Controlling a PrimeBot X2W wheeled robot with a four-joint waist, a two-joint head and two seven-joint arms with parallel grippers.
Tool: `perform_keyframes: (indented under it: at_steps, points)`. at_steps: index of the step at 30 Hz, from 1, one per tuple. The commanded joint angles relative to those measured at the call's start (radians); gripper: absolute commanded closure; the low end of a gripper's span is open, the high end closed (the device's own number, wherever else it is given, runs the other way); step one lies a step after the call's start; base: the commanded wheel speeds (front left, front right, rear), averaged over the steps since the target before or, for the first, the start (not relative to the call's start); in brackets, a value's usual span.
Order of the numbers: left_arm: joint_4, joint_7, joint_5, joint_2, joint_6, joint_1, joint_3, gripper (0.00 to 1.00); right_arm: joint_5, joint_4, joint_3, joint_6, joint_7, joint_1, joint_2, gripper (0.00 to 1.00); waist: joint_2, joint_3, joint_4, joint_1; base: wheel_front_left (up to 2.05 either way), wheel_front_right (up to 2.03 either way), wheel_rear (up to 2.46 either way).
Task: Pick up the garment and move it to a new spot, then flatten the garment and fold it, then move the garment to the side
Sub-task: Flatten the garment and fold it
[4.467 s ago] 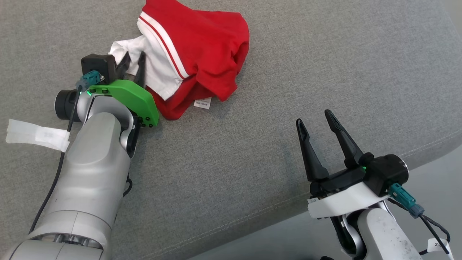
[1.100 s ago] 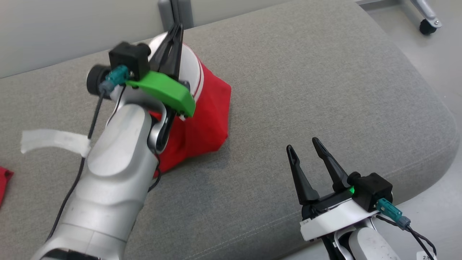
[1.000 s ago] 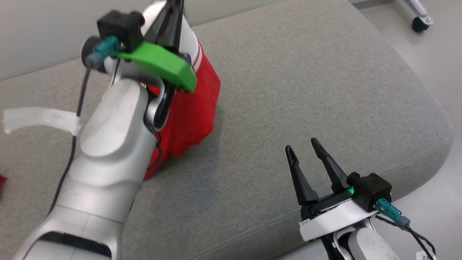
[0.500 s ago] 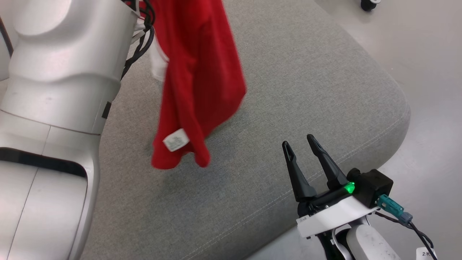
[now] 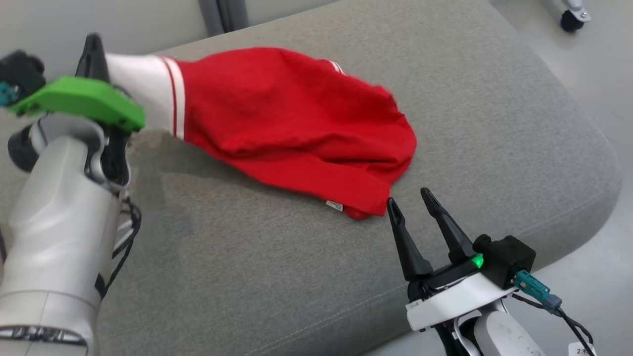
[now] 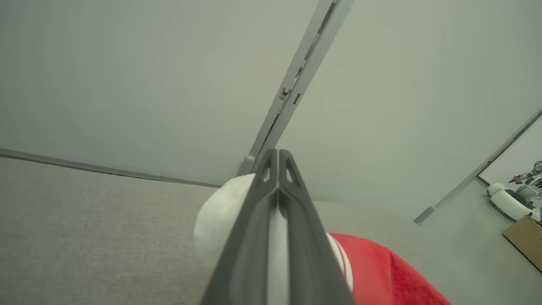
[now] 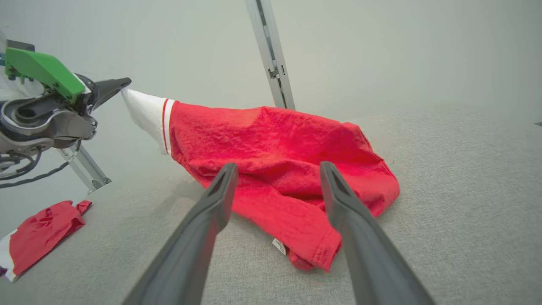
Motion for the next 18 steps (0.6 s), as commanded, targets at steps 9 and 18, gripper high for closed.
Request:
perform_keyframes:
  at_steps: [9,18]
  points:
    - [-0.275,-0.008,0.198,0.080,0.077,0.325,0.194,1.00,-0.019,0.012,0.019,0.000,-0.003,0.012,-0.001,0.00,0.0000,-0.007,0.077,-0.0001,0.00,0.00,0.00]
    - [-0.384,-0.008,0.378,0.090,0.105,0.485,0.289,0.00,-0.027,0.034,0.026,0.000,-0.003,0.022,-0.001,0.00,0.0000,-0.022,0.069,-0.0001,0.00,0.00,0.00]
